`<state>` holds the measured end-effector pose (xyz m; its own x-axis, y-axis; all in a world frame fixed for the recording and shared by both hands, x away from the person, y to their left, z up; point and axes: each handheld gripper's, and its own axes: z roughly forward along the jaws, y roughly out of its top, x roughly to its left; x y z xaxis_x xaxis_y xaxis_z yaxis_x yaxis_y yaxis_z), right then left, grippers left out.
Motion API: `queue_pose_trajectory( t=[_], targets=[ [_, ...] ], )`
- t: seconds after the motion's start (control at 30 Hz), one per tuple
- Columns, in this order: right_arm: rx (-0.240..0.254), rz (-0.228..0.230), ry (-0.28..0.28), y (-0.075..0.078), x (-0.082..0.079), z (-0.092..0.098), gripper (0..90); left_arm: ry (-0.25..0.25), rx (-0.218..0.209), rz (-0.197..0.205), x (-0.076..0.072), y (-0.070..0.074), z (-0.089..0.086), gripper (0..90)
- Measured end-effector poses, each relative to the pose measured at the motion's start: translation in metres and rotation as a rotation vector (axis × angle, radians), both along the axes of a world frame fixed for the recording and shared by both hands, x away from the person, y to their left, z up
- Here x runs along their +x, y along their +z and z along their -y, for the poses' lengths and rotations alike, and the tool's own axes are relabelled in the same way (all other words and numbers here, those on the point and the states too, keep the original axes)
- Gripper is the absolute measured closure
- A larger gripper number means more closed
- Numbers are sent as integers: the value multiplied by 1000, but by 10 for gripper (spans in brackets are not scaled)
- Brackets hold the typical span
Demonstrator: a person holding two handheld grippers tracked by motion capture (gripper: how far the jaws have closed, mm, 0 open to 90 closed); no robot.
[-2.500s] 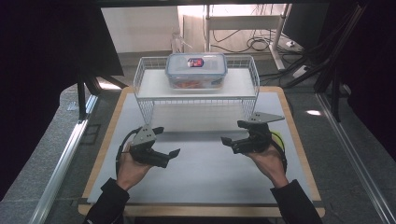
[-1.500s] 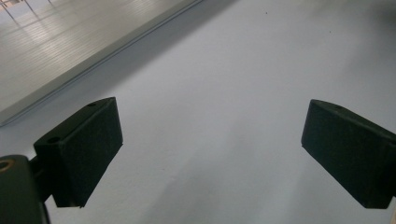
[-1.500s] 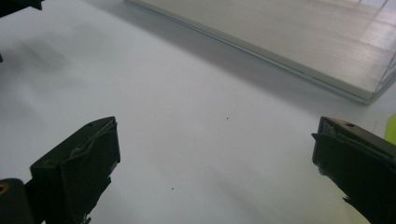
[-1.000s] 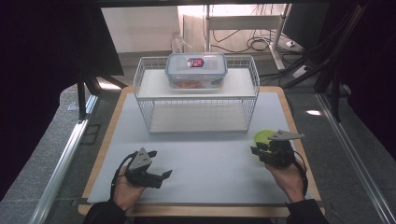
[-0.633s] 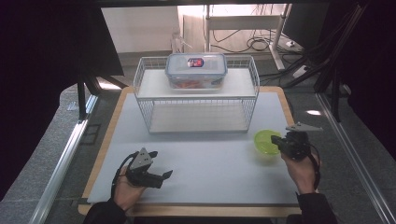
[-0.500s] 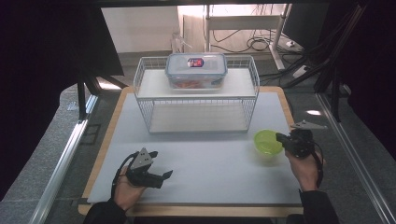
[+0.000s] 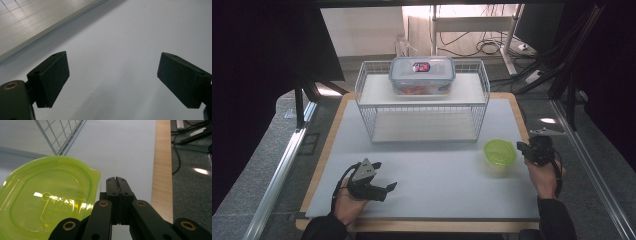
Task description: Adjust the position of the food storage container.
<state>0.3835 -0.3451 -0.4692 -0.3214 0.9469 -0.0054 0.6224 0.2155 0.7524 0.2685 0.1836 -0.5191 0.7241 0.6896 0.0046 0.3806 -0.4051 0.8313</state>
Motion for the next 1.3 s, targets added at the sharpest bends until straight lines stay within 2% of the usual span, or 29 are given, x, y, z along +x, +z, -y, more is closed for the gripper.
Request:
queue_pose_trajectory(
  t=[0.1, 0.43, 0.53, 1.3],
  targets=[
    [7, -9, 14, -2, 0, -3, 890, -5, 3, -2, 0, 0, 1, 103],
    [-13, -42, 35, -7, -4, -14, 898, -11, 11, 1, -1, -1, 2, 103],
    [0, -56, 50, -7, -6, -21, 899, -13, 14, 0, -1, -1, 2, 103],
    [51, -103, 226, -12, -25, -78, 900, -17, 24, 2, -1, -1, 3, 103]
  ],
)
